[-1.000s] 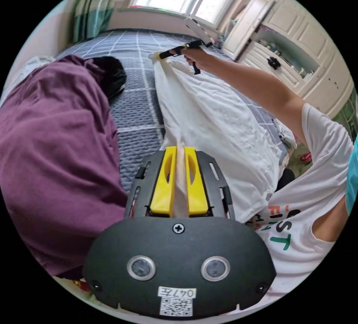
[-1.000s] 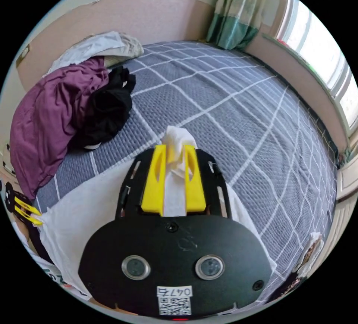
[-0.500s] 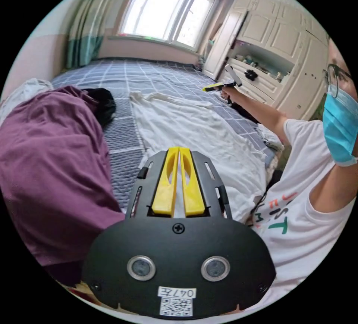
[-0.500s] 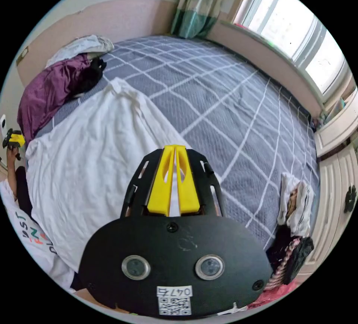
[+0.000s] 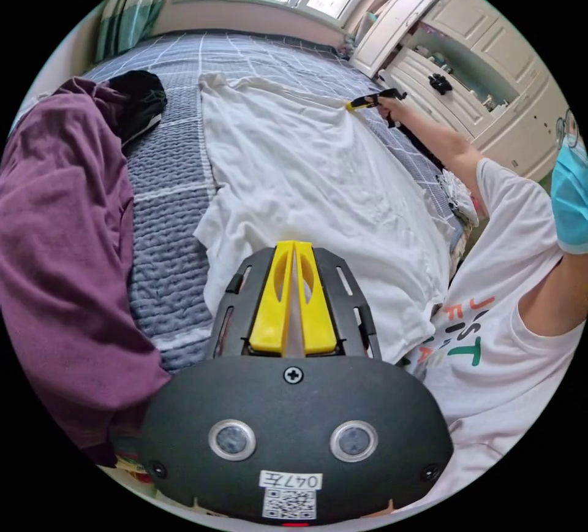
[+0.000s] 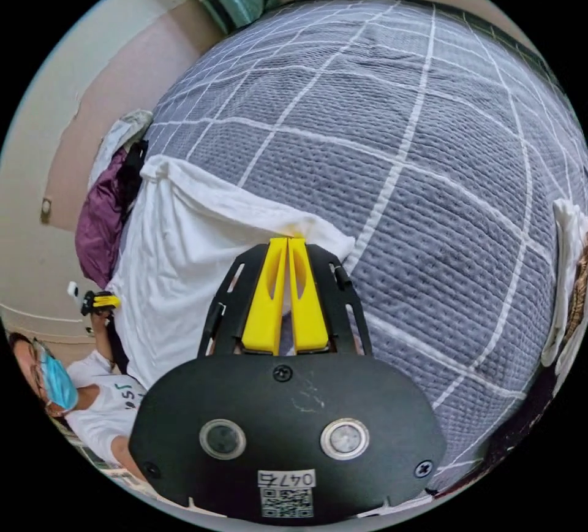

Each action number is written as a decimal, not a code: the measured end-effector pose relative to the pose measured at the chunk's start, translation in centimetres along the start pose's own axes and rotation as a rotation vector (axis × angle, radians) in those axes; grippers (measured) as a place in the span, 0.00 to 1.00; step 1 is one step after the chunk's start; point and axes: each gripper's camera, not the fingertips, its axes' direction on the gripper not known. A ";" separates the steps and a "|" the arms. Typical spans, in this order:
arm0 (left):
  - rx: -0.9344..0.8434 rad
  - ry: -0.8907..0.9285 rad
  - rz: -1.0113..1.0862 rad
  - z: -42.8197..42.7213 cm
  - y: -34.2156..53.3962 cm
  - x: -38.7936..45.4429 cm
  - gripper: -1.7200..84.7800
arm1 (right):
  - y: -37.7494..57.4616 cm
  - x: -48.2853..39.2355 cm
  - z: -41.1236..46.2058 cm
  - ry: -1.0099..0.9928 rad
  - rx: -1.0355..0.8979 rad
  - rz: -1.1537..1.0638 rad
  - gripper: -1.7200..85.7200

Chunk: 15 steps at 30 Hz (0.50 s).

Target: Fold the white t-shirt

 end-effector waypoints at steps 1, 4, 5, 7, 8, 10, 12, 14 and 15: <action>-0.001 0.001 0.002 0.0 -0.5 -0.2 0.01 | -0.7 1.3 0.1 -0.042 0.008 0.032 0.01; 0.034 0.022 0.015 -1.0 -3.1 -1.0 0.01 | -1.1 4.3 -0.7 -0.181 0.075 0.114 0.01; 0.085 0.079 0.015 -2.1 -4.8 -1.5 0.01 | -0.9 4.8 -1.4 -0.199 0.133 0.116 0.01; 0.182 0.230 0.020 -3.9 -8.6 -2.5 0.01 | -0.5 5.3 -2.4 -0.190 0.220 0.100 0.01; 0.203 0.317 0.024 -4.5 -12.4 -3.5 0.01 | -0.3 5.4 -2.8 -0.180 0.269 0.095 0.01; 0.147 0.315 0.064 -4.1 -19.0 -4.5 0.01 | 0.3 5.0 -3.5 -0.151 0.373 0.075 0.02; 0.055 0.202 0.102 -1.7 -27.5 -5.1 0.01 | 0.4 3.5 -3.6 -0.131 0.427 0.004 0.03; -0.045 0.170 0.150 1.0 -33.2 -4.8 0.01 | -0.2 -0.3 -3.0 -0.011 0.400 -0.183 0.04; -0.126 0.120 0.151 3.0 -36.5 -4.7 0.01 | -0.3 -1.4 -2.8 0.026 0.389 -0.239 0.05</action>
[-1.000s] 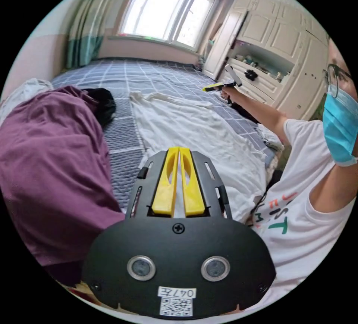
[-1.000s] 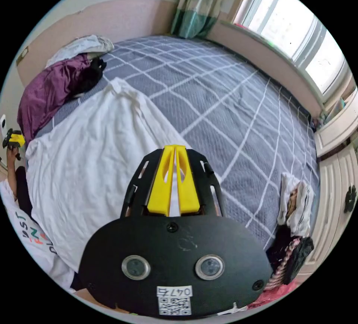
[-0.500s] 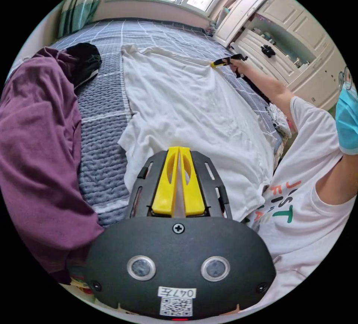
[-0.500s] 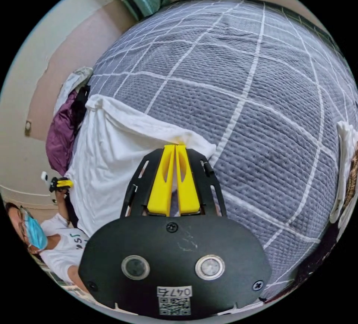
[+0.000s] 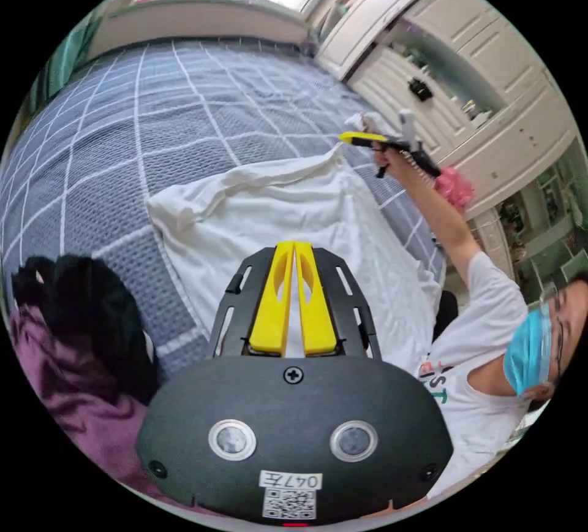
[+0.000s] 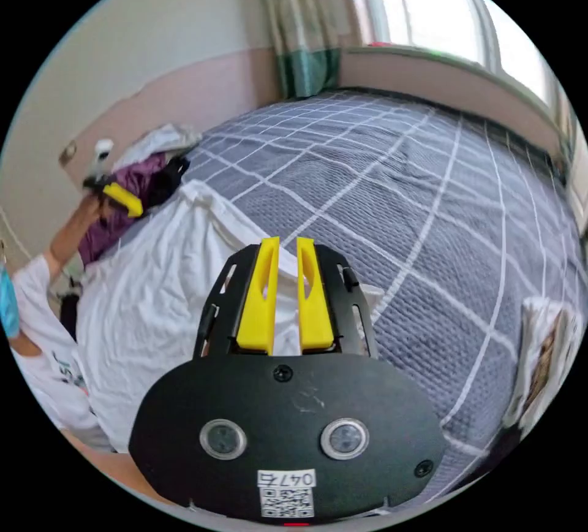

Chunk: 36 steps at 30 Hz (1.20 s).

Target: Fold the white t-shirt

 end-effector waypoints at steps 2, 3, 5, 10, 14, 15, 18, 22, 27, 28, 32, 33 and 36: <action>-0.110 -0.104 -0.011 2.3 -4.2 -0.8 0.01 | -1.3 -4.6 1.4 0.030 -0.047 -0.233 0.07; -0.162 -0.147 -0.024 3.5 -6.3 -1.4 0.01 | -1.5 -5.6 1.9 0.029 -0.056 -0.272 0.08; -0.197 -0.165 -0.038 4.7 -8.6 -2.1 0.01 | -2.6 -8.4 4.1 0.011 -0.111 -0.370 0.10; -0.247 -0.209 -0.086 6.3 -12.9 -4.3 0.01 | -3.1 -12.5 9.6 0.103 -0.285 -0.611 0.10; -0.243 -0.213 -0.058 5.5 -16.6 -5.4 0.01 | -3.7 -12.6 11.0 0.207 -0.283 -0.695 0.10; -0.243 -0.218 -0.037 5.2 -17.7 -5.6 0.01 | -4.0 -12.2 11.0 0.207 -0.287 -0.686 0.10; -0.194 -0.284 -0.062 4.0 -20.0 -6.5 0.01 | -5.5 -9.8 11.0 0.144 -0.324 -0.613 0.09; -0.045 -0.366 -0.195 1.4 -20.9 -8.0 0.01 | -6.0 -6.2 10.7 0.094 -0.353 -0.465 0.05; 0.133 -0.645 -0.339 -2.2 -18.6 -7.4 0.01 | -3.7 -1.2 6.1 0.409 -0.169 -0.044 0.02; 0.124 -0.626 -0.307 -2.2 -18.5 -7.0 0.01 | -2.4 -1.1 4.3 0.457 -0.095 -0.033 0.02; 0.011 -0.141 -0.020 -0.3 -18.7 -3.3 0.01 | 1.9 -1.7 0.2 0.246 -0.089 -0.136 0.01; -0.050 -0.065 0.004 1.1 -19.2 -2.7 0.01 | 2.5 -1.8 -0.1 0.208 -0.102 -0.149 0.01; -0.127 -0.276 -0.046 3.6 -20.4 -2.2 0.01 | 5.4 -1.8 -0.1 0.139 -0.257 -0.157 0.01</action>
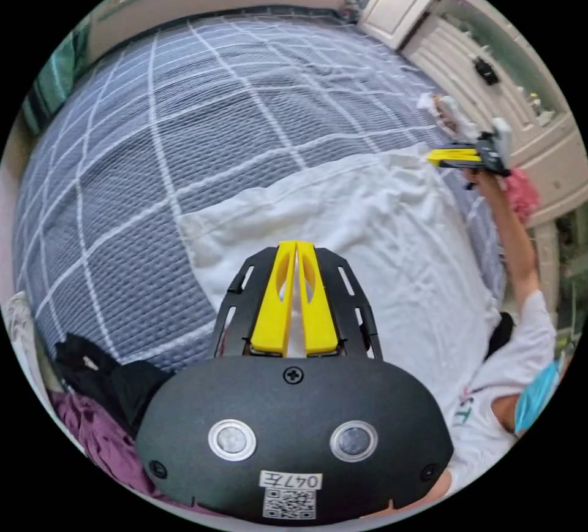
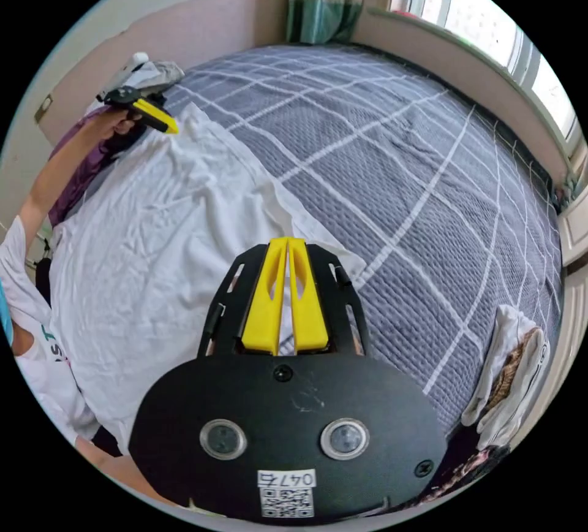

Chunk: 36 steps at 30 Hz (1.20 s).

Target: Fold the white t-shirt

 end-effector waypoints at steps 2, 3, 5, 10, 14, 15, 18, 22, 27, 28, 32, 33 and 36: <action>-0.037 -0.051 -0.046 1.0 -0.6 -0.2 0.01 | 1.8 0.8 1.1 0.027 -0.094 0.024 0.01; -0.026 -0.013 -0.090 1.2 -0.8 -0.7 0.01 | 2.1 1.3 1.2 0.031 -0.099 0.048 0.01; 0.024 0.018 -0.205 0.6 -0.5 -1.8 0.01 | 3.9 4.1 0.7 0.042 -0.047 0.209 0.01; 0.209 0.018 -0.273 -2.9 1.0 -0.3 0.01 | 6.9 4.3 -2.8 0.021 0.154 0.220 0.01; 0.136 -0.061 -0.159 -2.6 0.8 2.8 0.01 | 6.1 -0.2 -0.7 -0.058 0.005 -0.052 0.01; 0.094 -0.077 -0.165 -1.7 0.7 2.9 0.01 | 6.0 -0.5 -0.1 -0.048 -0.027 -0.058 0.01; 0.065 -0.080 -0.220 0.0 1.6 2.7 0.01 | 6.6 0.3 1.1 -0.021 -0.074 0.026 0.01; 0.203 -0.056 -0.264 -1.7 3.9 2.5 0.01 | 9.8 3.1 -1.2 0.003 0.020 0.265 0.01; 0.321 0.021 -0.368 -6.1 8.7 2.6 0.01 | 14.6 0.7 -6.0 -0.041 0.190 0.233 0.01; 0.311 0.034 -0.344 -6.4 9.0 3.4 0.01 | 15.4 -0.7 -6.4 -0.057 0.129 0.182 0.01; 0.128 0.134 0.024 -6.4 11.9 15.9 0.01 | 19.5 -7.9 -7.7 -0.087 -0.023 0.011 0.01; 0.068 0.137 0.136 -5.6 13.7 20.6 0.01 | 20.3 -9.1 -8.1 -0.084 -0.032 -0.013 0.01; -0.034 0.277 0.344 -2.6 20.3 32.4 0.01 | 24.0 -14.8 -10.4 -0.129 -0.047 -0.108 0.01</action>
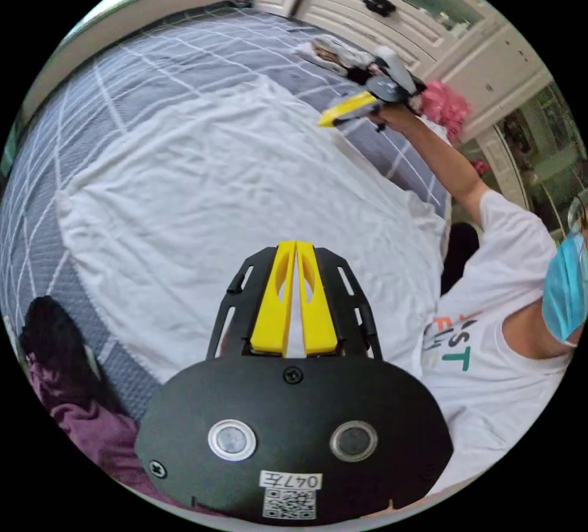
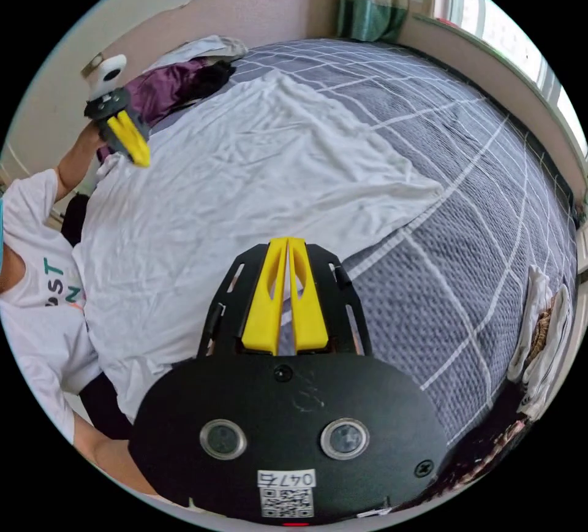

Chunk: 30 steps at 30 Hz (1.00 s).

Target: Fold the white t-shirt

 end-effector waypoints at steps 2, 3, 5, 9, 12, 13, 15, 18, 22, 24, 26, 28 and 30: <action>0.006 0.077 0.066 3.2 1.6 6.7 0.01 | 2.8 -4.8 -1.2 0.025 -0.021 -0.042 0.01; 0.018 0.098 0.104 5.0 2.5 10.8 0.01 | 3.5 -5.9 -1.3 0.032 -0.036 -0.051 0.01; 0.043 0.093 0.126 7.2 3.4 16.1 0.01 | 6.4 -8.4 -0.5 0.144 -0.212 -0.021 0.02; 0.085 0.063 0.099 11.0 4.7 24.7 0.01 | 11.4 -12.7 -6.2 0.193 -0.017 0.083 0.02; 0.111 -0.028 0.086 13.0 5.6 29.3 0.01 | 16.7 -18.5 -10.9 0.209 0.057 0.087 0.05; 0.106 -0.066 0.085 13.5 5.7 30.0 0.01 | 19.2 -20.6 -11.9 0.237 0.046 0.107 0.06; 0.081 -0.142 0.070 15.3 6.0 32.1 0.01 | 23.0 -23.1 -12.7 0.276 0.023 0.149 0.07; 0.066 -0.088 -0.013 14.7 6.6 33.5 0.01 | 29.2 -25.8 -13.0 0.239 0.038 0.230 0.07; 0.255 -0.050 0.018 11.9 8.0 38.5 0.01 | 32.8 -27.6 -13.4 0.122 0.064 0.259 0.10; 0.200 -0.107 0.093 13.7 7.4 42.3 0.01 | 33.2 -28.3 -12.5 0.112 0.013 0.251 0.10; 0.150 -0.201 0.156 15.7 7.0 45.2 0.01 | 33.5 -29.5 -11.0 0.058 -0.076 0.211 0.06; 0.172 -0.311 0.190 16.7 7.3 47.8 0.01 | 33.9 -31.0 -11.4 0.120 -0.092 0.163 0.03; 0.175 -0.391 0.209 17.3 8.2 50.8 0.01 | 34.6 -31.9 -13.1 0.159 -0.083 0.166 0.03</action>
